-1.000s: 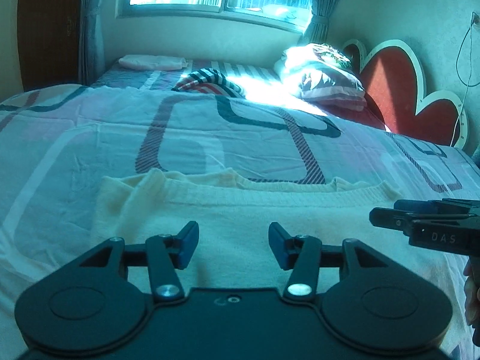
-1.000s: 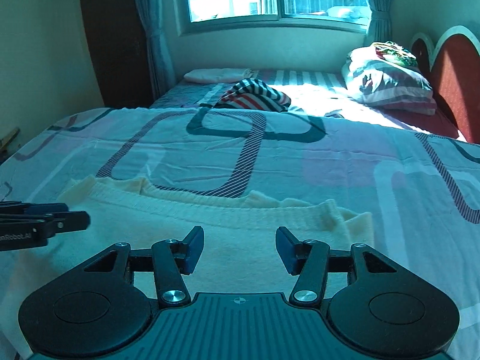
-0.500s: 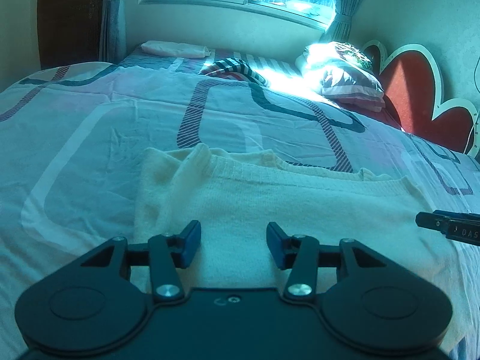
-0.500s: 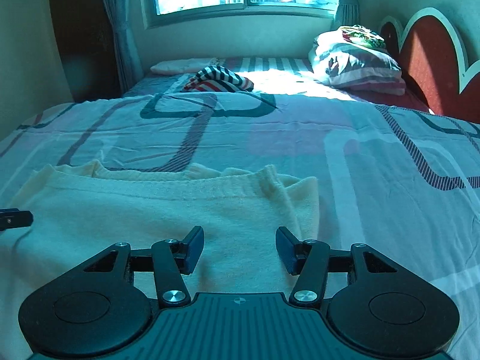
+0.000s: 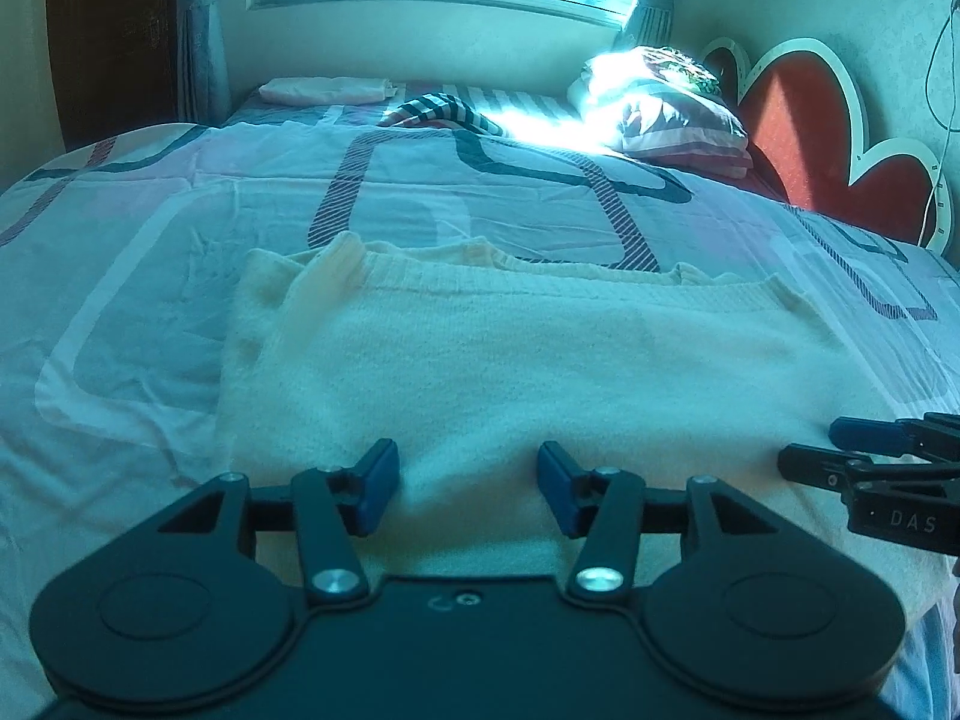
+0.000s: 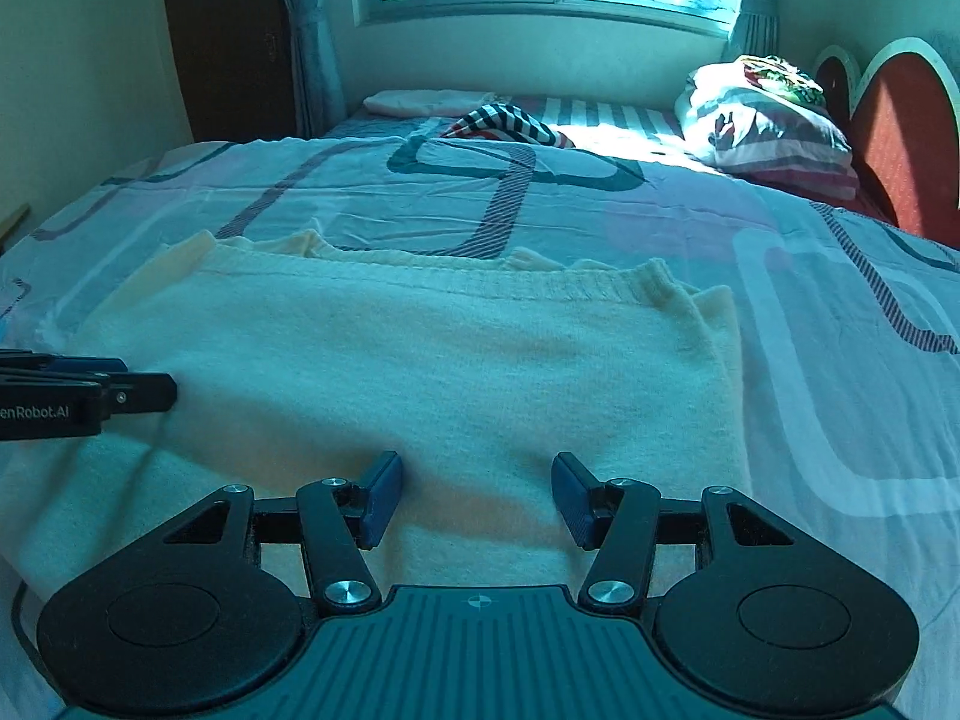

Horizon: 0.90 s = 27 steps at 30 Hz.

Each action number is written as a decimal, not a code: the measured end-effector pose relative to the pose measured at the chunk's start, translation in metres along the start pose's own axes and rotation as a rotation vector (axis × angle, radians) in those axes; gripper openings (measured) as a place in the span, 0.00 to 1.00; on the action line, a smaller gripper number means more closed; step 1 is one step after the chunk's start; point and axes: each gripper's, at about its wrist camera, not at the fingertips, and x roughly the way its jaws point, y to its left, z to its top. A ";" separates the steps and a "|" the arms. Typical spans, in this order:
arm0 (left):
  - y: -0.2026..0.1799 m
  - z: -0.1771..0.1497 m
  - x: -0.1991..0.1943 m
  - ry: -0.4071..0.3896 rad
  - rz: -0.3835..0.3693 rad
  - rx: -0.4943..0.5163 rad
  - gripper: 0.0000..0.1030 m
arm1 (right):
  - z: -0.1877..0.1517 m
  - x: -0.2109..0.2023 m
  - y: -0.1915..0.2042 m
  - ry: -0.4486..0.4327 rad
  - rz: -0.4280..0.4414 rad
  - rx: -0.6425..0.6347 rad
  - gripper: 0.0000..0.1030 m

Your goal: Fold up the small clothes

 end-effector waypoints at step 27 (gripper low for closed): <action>-0.013 -0.044 -0.035 0.048 0.033 0.053 0.53 | -0.048 -0.045 0.012 0.037 -0.057 0.010 0.52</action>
